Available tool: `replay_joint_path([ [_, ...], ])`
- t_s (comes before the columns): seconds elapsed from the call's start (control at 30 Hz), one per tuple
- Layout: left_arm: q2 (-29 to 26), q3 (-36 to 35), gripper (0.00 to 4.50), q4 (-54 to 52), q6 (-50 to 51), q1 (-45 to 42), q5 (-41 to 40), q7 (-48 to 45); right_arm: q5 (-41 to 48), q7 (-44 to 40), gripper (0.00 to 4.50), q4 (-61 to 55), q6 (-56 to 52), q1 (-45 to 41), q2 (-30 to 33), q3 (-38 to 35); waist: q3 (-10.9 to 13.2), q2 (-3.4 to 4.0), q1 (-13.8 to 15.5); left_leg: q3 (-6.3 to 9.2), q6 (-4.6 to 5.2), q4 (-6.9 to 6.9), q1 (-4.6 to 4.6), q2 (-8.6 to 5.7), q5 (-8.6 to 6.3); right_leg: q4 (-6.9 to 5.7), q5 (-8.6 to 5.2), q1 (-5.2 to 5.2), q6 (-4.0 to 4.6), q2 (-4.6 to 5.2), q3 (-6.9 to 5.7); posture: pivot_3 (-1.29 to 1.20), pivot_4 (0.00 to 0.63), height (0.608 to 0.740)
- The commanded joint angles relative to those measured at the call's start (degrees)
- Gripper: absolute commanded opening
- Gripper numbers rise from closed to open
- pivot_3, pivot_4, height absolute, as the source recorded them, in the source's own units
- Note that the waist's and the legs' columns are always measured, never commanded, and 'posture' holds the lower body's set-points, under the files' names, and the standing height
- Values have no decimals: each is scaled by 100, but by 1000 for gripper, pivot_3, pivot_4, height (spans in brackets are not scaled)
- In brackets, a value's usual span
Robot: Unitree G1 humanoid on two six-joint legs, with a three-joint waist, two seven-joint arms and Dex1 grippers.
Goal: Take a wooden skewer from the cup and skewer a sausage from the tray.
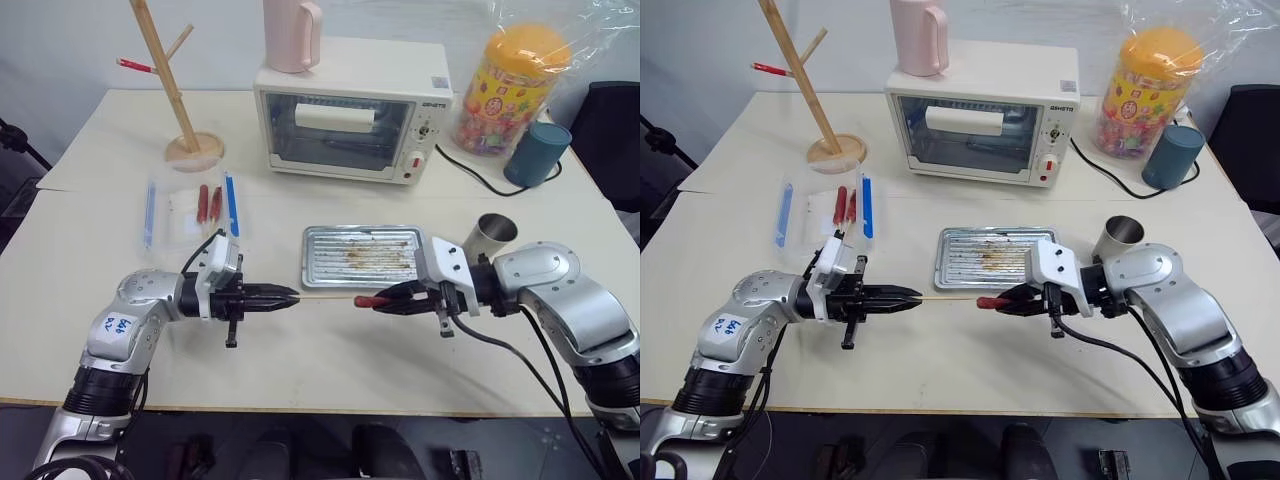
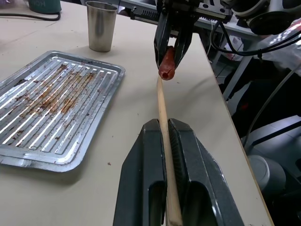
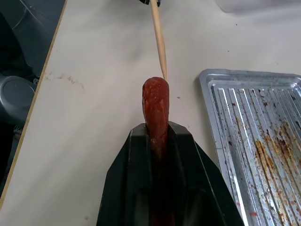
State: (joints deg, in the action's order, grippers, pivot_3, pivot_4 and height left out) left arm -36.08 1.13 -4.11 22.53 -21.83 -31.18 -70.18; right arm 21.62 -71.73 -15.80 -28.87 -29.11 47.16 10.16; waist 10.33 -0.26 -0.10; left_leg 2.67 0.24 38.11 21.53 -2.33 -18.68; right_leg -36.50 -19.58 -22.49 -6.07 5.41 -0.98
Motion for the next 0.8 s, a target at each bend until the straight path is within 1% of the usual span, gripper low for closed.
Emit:
replay_joint_path([
  [0.03,-34,-73,0,-231,15,-2,-99,-25,35,7,415,-42,86,-53,33,-141,0,0,0,0,0,0,0,0,0,0,0,0,0,0,0,0,150,740],
  [0.8,165,13,0,-86,-75,-95,0,-3,72,46,415,-149,32,-326,-270,15,0,0,0,0,0,2,0,0,0,-1,0,0,0,0,-1,0,150,740],
])
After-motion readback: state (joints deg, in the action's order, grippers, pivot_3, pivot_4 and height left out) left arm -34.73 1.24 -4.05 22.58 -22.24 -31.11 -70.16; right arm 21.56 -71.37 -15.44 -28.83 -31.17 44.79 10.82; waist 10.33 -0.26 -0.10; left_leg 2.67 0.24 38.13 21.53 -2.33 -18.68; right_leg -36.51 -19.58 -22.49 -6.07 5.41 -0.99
